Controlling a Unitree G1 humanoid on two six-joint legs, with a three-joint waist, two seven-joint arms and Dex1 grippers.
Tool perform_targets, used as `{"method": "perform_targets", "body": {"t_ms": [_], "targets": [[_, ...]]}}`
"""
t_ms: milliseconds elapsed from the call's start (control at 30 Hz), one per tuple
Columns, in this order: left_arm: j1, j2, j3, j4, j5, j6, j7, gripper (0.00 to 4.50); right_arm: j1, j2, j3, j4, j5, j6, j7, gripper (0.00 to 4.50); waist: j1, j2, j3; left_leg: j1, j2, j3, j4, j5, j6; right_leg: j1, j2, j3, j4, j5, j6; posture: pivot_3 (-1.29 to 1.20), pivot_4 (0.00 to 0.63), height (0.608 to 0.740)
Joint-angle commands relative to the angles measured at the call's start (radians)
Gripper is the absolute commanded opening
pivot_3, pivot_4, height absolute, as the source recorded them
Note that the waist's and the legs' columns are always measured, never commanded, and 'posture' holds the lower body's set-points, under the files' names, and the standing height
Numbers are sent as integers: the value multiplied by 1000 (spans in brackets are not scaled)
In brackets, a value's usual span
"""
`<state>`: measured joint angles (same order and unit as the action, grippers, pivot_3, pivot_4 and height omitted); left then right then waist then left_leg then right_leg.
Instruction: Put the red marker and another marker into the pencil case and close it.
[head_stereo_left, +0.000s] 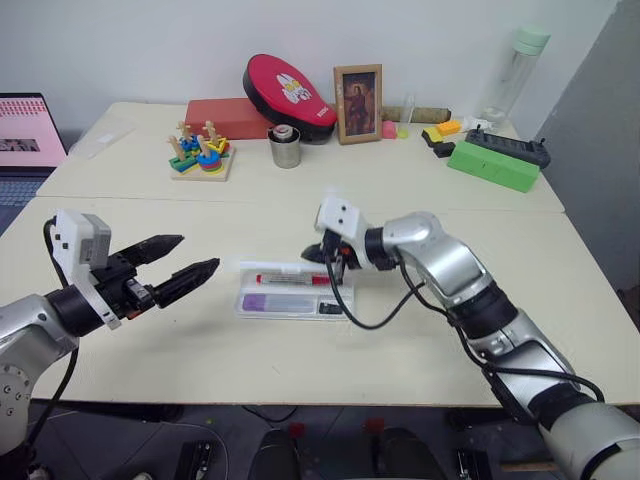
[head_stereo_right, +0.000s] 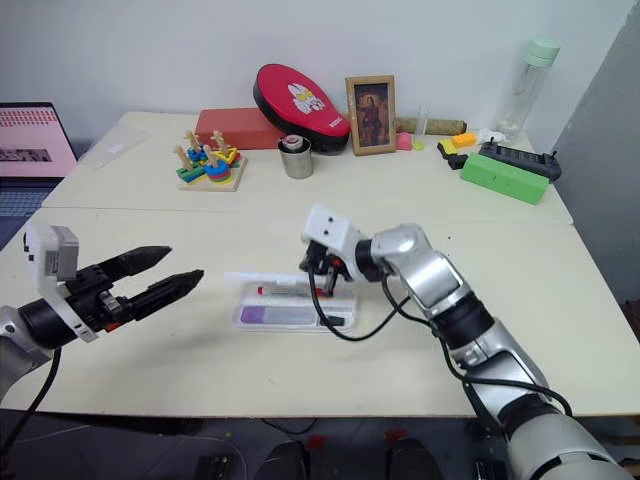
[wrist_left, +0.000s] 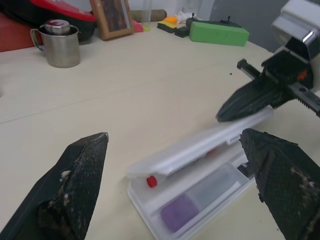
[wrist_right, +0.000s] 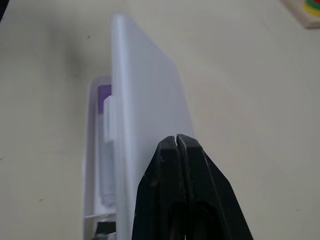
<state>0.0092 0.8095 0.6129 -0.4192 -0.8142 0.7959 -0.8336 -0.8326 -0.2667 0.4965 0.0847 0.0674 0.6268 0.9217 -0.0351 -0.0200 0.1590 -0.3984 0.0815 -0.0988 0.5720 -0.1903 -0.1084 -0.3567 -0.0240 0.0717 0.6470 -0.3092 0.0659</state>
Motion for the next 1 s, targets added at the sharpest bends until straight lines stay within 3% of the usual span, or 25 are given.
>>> {"method": "perform_targets", "body": {"t_ms": [33, 200, 367, 533, 767, 867, 1000], "targets": [[-1, 34, -13, -6, -9, -20, -32, 4500, 41, -5, 63, -46, -47, -5, -12, 35, 0, 0, 0, 0, 0, 0, 0, 0, 0, -2, 0, 0, 0, 0, 0, 0, 150, 740], [-17, 49, -35, 12, 5, -27, -39, 4500, 77, -25, 146, 35, -152, -62, -40, 35, 0, -1, -1, 1, 0, 1, 0, 0, 0, -3, 0, 1, 0, 0, 0, 0, 150, 740], [-45, 54, -57, 25, 8, -33, -35, 4500, 93, -16, 142, 54, -174, -84, -46, 35, 0, -2, -2, 4, 0, 1, 0, 0, 0, -1, 0, 1, 0, -1, 2, 0, 150, 740], [-99, 45, -95, 66, 33, -39, 5, 4500, 102, 12, 3, -26, -53, -23, -18, 35, 3, -3, -2, 5, 0, 0, 1, 1, 0, 0, 0, 1, 0, -2, 5, 0, 150, 740], [-246, 7, -179, 239, 163, -130, 110, 4500, 81, 37, -289, -84, 110, 4, -101, 35, 4, -3, -2, -1, 0, 0, 0, 1, 0, 0, 0, 0, 1, 1, 1, 0, 150, 740], [-301, 10, -237, 319, 253, -189, 135, 4500, 83, -28, -359, -77, 115, 38, -126, 516, 5, -3, -2, -1, 0, 0, 0, 0, 0, 0, 0, 0, 0, 1, 1, 0, 150, 740], [-352, 4, -281, 415, 343, -245, 180, 4500, 89, -89, -428, -69, 139, 77, -154, 1549, 5, -6, -4, -2, -1, 1, 0, 0, 0, 0, 0, 1, -1, 1, 1, 0, 150, 740]]}}
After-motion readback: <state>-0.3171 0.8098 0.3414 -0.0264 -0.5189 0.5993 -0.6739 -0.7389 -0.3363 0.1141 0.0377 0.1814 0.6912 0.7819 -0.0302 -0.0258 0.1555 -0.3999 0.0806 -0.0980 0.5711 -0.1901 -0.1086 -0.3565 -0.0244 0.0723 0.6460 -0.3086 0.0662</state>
